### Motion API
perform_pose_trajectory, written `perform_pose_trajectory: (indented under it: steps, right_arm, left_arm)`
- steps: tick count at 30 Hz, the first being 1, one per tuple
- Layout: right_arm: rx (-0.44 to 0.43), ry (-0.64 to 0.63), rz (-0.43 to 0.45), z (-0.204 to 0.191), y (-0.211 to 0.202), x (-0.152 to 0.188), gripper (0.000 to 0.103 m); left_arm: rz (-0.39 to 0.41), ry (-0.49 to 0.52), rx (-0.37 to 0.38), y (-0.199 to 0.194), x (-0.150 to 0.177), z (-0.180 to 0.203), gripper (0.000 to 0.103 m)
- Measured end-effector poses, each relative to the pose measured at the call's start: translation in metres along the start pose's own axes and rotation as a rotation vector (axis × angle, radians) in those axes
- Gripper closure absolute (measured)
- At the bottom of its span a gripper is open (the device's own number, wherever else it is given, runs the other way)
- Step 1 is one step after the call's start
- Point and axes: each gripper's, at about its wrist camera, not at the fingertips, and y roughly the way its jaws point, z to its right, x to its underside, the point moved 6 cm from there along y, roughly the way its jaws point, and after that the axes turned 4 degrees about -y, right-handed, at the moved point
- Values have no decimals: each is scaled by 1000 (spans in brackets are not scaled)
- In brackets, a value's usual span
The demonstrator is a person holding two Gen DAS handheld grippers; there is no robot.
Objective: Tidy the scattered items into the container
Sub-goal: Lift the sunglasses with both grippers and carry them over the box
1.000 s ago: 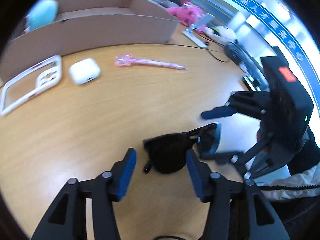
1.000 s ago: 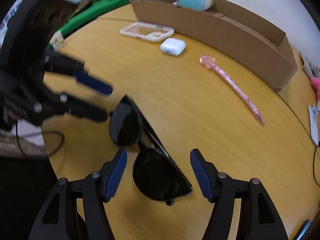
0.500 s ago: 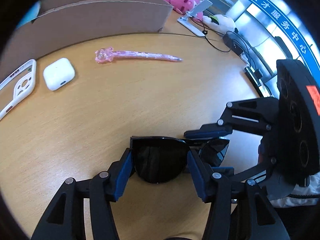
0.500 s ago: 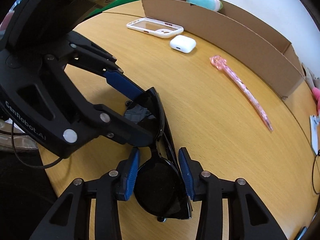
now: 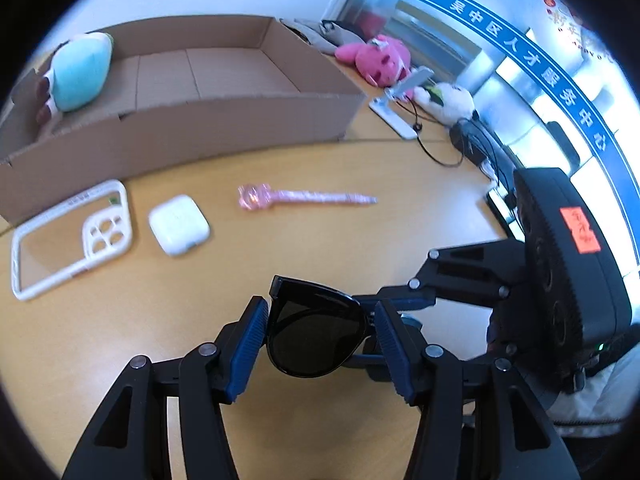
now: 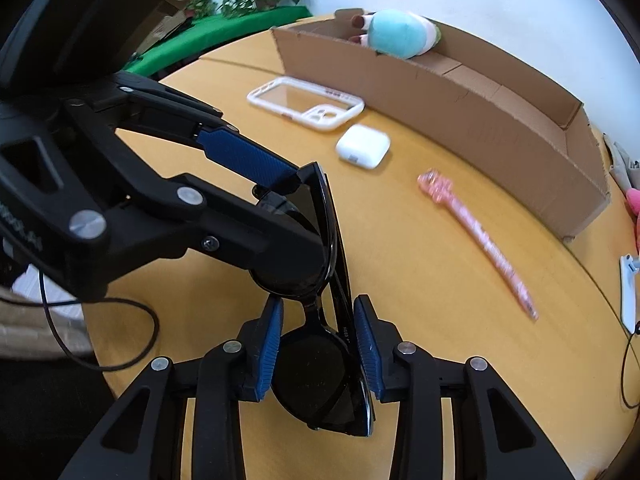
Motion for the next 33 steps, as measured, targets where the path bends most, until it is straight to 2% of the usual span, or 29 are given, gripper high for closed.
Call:
perform_pose_trajectory:
  steps: [6,10,11,13,16,24,30,33]
  right_arm:
    - [50,43,15,2,3,-16,64]
    - [84,38,27,-8,2,-19,64]
    - [89,35,30,-10,1,-20,64]
    - [96,37,38,-13,0,-21,64]
    - [118,39,49,-12,-2,-22,65]
    - [159,30,128,-1,-19,-47,65]
    - [126,45,210,22,-34,-84,70]
    - [113,54,242,36,-39,-104,76]
  left_arm:
    - [-8,-102,-26,9,-18,-18,49]
    - [-15,-144,-74,16,-22,-25,49]
    - [-14,-151,-83,17,-22,-27,50]
    - [-5,-168,-104,16,-24,-31,60]
    - [7,-184,-90,11,-29,-34,61]
    - [71,-129,-130,-18,-63,-31,65]
    - [101,-38,-166,-39,-114,-27,77]
    - [107,-11,-172,-42,-142,-30,79]
